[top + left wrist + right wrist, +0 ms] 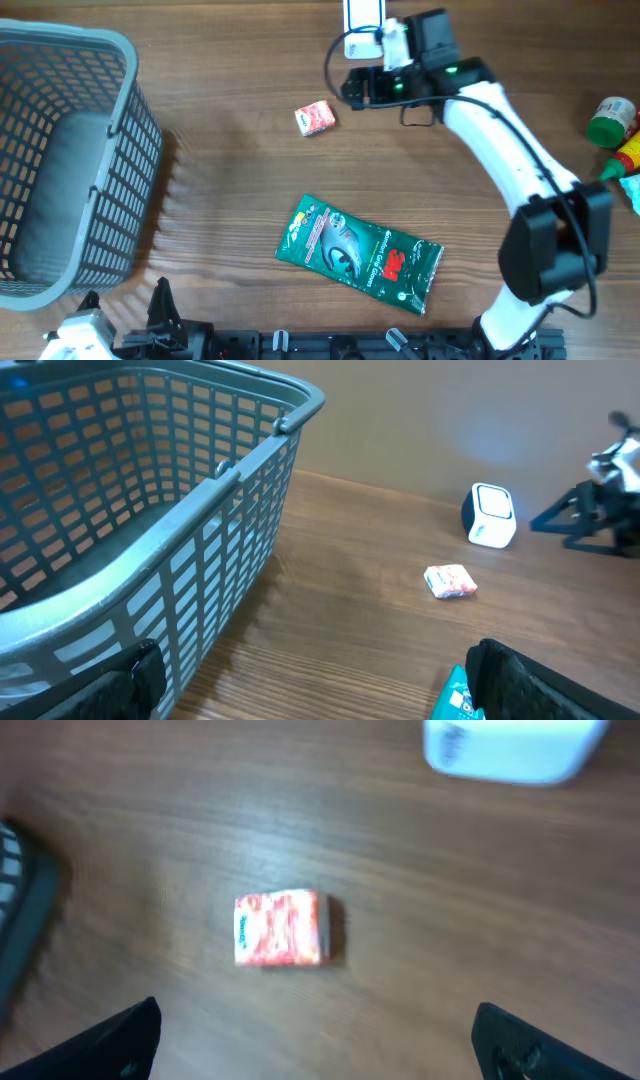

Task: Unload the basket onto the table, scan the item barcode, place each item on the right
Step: 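Swing the right gripper to the pink tissue pack and grasp it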

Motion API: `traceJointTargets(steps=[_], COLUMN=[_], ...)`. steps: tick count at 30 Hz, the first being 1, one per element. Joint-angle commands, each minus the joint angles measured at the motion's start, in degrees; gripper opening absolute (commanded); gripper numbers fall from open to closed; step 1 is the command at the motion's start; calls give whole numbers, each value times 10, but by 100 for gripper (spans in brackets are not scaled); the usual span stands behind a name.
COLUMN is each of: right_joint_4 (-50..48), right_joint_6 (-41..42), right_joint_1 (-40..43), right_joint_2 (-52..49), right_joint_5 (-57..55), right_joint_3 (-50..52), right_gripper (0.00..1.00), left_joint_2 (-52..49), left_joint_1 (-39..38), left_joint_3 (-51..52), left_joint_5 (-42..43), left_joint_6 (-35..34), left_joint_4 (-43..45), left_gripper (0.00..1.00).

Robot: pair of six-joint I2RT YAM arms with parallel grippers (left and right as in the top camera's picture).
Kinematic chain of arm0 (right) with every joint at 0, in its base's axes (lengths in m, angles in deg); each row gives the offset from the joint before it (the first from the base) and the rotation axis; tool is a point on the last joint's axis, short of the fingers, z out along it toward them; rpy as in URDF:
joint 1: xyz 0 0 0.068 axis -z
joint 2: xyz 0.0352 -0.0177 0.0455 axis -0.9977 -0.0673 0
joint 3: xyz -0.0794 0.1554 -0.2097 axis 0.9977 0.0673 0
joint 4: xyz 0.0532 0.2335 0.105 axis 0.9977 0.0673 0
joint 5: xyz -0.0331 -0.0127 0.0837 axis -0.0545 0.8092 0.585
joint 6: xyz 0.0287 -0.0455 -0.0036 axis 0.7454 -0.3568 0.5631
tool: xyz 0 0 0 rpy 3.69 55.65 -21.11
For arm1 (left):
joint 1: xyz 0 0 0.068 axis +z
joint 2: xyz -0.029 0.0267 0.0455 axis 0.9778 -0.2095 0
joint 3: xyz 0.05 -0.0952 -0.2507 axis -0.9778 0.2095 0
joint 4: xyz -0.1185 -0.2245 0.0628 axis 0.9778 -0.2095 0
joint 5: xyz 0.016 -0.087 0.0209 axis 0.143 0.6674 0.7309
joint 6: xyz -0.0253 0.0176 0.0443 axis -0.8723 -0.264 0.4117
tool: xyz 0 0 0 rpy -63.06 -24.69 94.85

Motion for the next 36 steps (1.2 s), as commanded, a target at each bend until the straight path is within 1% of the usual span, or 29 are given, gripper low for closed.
traceJointTargets(steps=[1,5,10,12,17,22,23,24,26,27,28,30,31,34,36], right_joint_4=[-64,-124,-158,-167,-197,-197,-198,-198,-193,-187,-184,-182,-179,-147,-91], right_joint_6=[-35,-36,-35,-35,-31,-30,-31,-30,-19,-15,-5,41,61,121,161], right_joint_1=[-24,-40,-40,-40,-43,-55,-58,-59,-59,-59,-59,-55,-52,-36,-19], right_joint_2=[-53,-105,-150,-162,-190,-212,-218,-224,-228,-228,-227,-227,-225,-201,-160], right_joint_5=[-16,-16,32,32,86,86,85,85,85,85,85,86,86,98,115], right_joint_3=[3,3,3,3,3,3,3,3,3,3,3,3,3,3,3], right_gripper=[88,87,87,87,77,75,73,65,46,34,27,10,5,4,4], left_joint_2=[2,2,2,2,2,2,2,2,2,2,2,2,2,2,2], left_joint_1=[3,3,3,3,3,3,3,3,3,3,3,3,3,3,3], left_joint_3=[-2,-2,-2,-2,-2,-2,-2,-2,-2,-2,-2,-2,-2,-2,-2], left_joint_5=[-7,-7,-7,-7,-7,-7,-7,-7,-7,-7,-7,-7,-7,-7,-7], left_joint_6=[7,7,7,7,7,7,7,7,7,7,7,7,7,7,7], left_joint_4=[1,1,1,1,1,1,1,1,1,1,1,1,1,1,1], left_gripper=[100,100,100,100,100,100,100,100,100,100,100,100,100,100,100])
